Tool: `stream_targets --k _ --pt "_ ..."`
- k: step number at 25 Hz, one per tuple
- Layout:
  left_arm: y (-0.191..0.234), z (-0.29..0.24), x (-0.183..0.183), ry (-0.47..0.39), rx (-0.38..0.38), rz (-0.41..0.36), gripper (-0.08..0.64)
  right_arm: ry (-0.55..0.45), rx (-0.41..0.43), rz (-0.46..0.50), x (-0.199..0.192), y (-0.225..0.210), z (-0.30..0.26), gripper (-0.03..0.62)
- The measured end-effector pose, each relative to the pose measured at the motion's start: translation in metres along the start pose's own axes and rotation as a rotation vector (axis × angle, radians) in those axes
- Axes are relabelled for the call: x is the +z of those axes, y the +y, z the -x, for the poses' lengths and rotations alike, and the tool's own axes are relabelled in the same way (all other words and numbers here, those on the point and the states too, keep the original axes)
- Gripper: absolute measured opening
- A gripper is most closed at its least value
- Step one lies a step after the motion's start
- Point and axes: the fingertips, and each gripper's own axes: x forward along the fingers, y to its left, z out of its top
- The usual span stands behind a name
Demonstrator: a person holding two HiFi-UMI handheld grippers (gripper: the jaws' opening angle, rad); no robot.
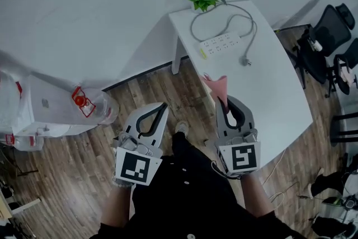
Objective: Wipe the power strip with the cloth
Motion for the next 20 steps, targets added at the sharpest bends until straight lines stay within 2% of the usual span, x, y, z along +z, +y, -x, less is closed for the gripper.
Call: stream_targets --k 6,12,20 --pt "0.016 -0.064 0.003 0.032 0.011 -0.002 0.012 0.011 0.039 -0.009 -0.006 -0.046 -0.046 0.057" --pt "0.026 -0.122 0.015 0.030 0.011 0.000 0.012 0.012 0.046 -0.037 -0.016 -0.091 -0.079 0.057" --pt "0.028 -0.170 0.034 0.036 -0.008 0.024 0.012 -0.005 -0.012 -0.088 -0.026 -0.144 -0.089 0.057"
